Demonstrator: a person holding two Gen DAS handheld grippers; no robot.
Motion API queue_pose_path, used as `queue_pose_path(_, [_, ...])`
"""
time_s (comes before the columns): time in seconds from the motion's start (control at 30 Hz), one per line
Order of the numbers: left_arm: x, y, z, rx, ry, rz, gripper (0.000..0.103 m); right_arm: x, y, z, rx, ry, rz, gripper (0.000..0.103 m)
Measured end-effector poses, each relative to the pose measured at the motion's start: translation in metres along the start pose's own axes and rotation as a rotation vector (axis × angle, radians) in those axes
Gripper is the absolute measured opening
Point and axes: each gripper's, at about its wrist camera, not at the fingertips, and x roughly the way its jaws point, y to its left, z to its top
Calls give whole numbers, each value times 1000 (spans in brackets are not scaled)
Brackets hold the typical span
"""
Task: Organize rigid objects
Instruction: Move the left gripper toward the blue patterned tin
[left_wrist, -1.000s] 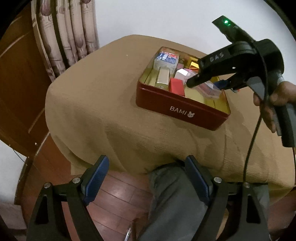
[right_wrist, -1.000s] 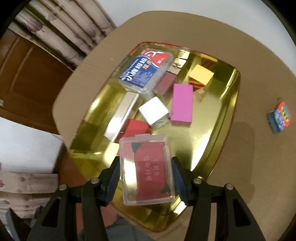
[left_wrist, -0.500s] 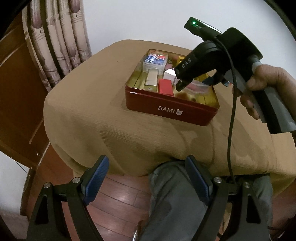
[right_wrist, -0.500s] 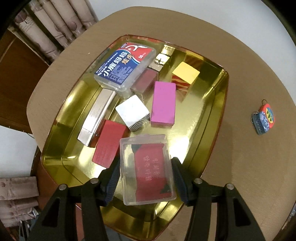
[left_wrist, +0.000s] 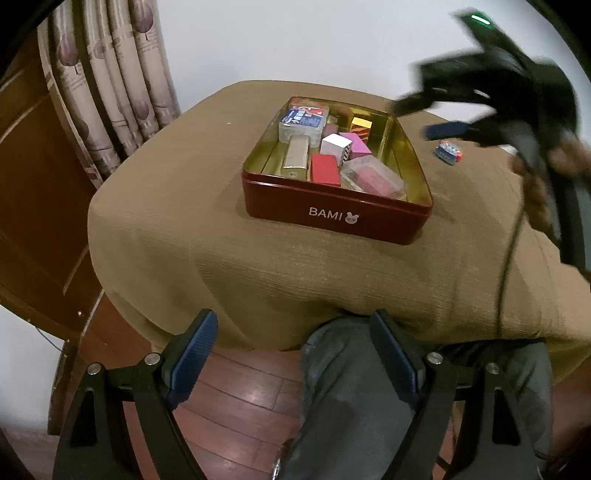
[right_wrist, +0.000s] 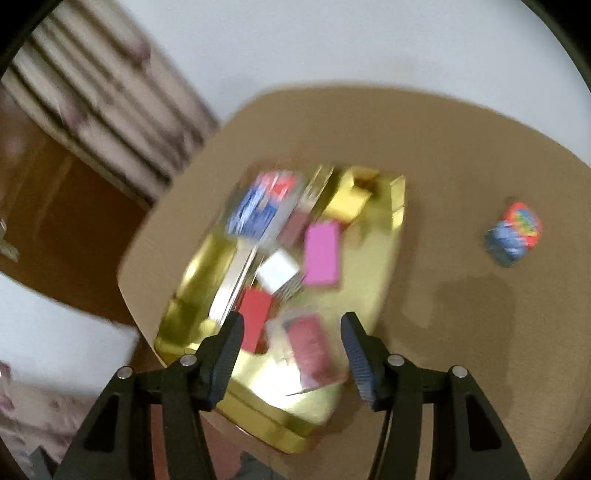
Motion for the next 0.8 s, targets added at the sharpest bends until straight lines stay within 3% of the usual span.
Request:
queue_pose_path(0.03, [0, -1, 0, 4, -1, 4, 81, -12, -13, -4, 13, -50, -16, 56])
queue_pose_path(0.13, [-1, -6, -2, 17, 2, 11, 81, -39, -68, -20, 33, -192, -217, 56])
queue_pose_path(0.27, [-6, -16, -2, 51, -12, 27, 81, -49, -157, -42, 144, -201, -406, 56])
queue_pose_path(0.37, [-11, -30, -2, 97, -29, 55, 81, -56, -212, -52, 212, -193, -492, 56])
queue_pose_path(0.5, [-17, -50, 0, 146, -43, 81, 81, -64, -255, -57, 218, -200, -623, 56])
queue_pose_path(0.6, [-18, -63, 5, 150, -35, 71, 82, -64, -274, -57, 201, -202, -681, 56])
queue_pose_path(0.8, [-13, -102, 18, 191, -24, 69, 82, -68, -292, -56, 187, -250, -654, 58])
